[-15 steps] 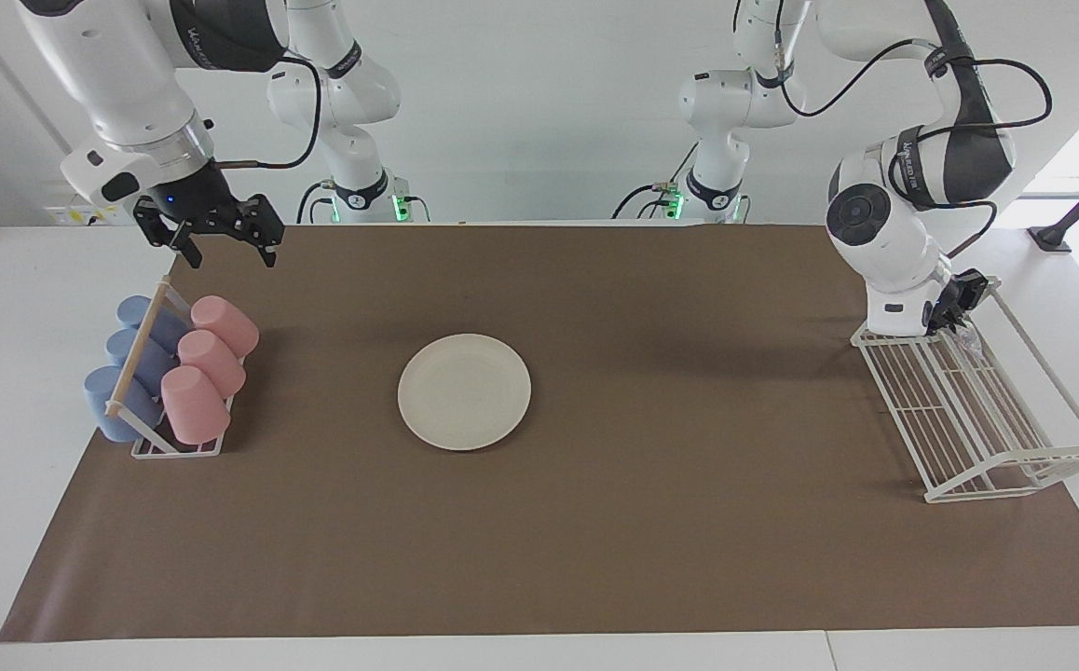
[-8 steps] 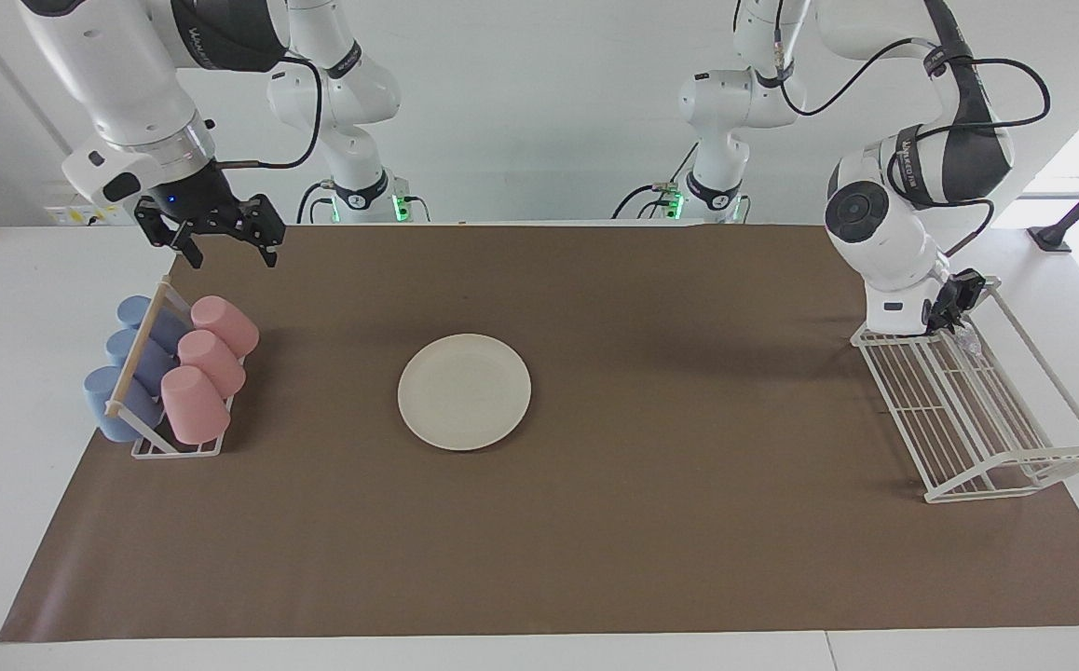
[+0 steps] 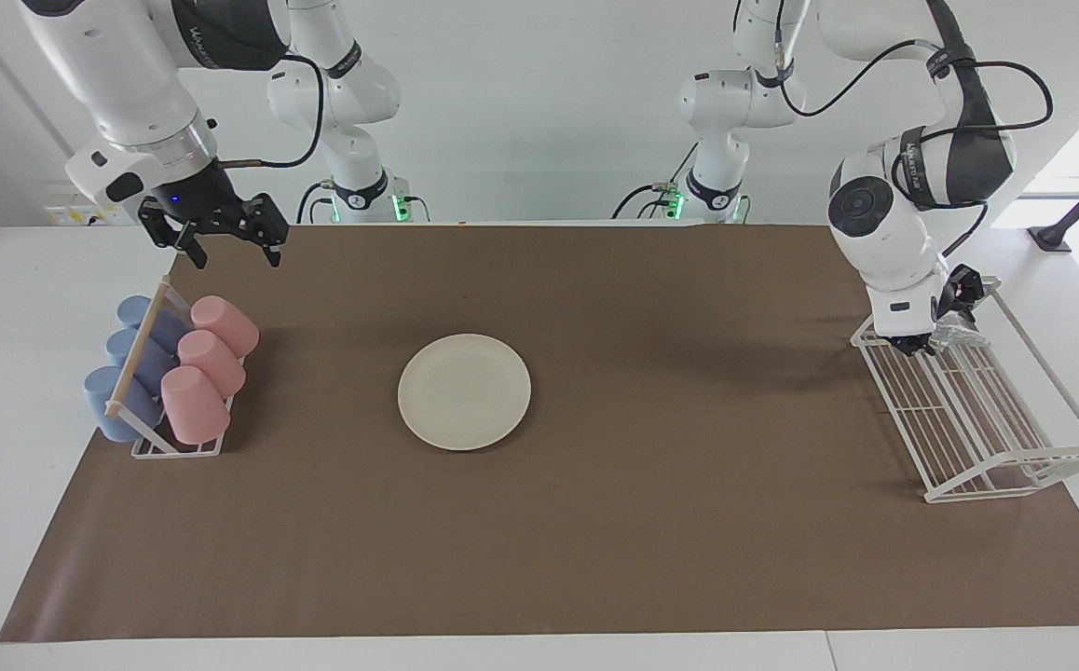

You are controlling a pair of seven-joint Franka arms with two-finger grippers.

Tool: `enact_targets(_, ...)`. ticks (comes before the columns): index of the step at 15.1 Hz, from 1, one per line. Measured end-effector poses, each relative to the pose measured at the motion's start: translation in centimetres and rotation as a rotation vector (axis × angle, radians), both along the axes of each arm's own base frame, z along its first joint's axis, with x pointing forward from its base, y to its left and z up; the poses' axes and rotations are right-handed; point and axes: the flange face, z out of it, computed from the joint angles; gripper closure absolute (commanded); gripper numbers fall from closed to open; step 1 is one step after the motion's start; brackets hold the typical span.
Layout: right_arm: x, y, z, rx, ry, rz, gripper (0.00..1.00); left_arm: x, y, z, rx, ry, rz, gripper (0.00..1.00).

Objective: Wipe plate with sponge

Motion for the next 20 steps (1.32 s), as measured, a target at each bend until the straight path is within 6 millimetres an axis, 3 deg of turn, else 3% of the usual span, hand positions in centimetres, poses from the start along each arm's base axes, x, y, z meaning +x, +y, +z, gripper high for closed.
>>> enact_targets(4, 0.0, 0.0, 0.0, 0.0, 0.0, 0.0, 0.0, 0.1, -0.4, 0.0, -0.04, -0.045, 0.043, 0.01)
enact_targets(9, 0.0, 0.0, 0.0, 0.0, 0.0, 0.0, 0.0, 0.8, -1.3, 1.7, -0.195, -0.104, 0.145, 0.0)
enact_targets(12, 0.0, 0.0, 0.0, 0.0, 0.0, 0.0, 0.0, 1.3, -1.8, 4.8, -0.319, -0.131, 0.232, 0.0)
enact_targets(14, 0.0, 0.0, 0.0, 0.0, 0.0, 0.0, 0.0, 1.2, -2.2, 7.9, -0.421, -0.139, 0.284, 0.0)
enact_targets(17, 0.0, 0.0, 0.0, 0.0, 0.0, 0.0, 0.0, -0.3, -2.7, 12.7, -0.557, -0.123, 0.313, 0.0)
enact_targets(20, 0.0, 0.0, 0.0, 0.0, 0.0, 0.0, 0.0, -2.3, -3.2, 15.0, -0.608, -0.048, 0.266, 0.0)
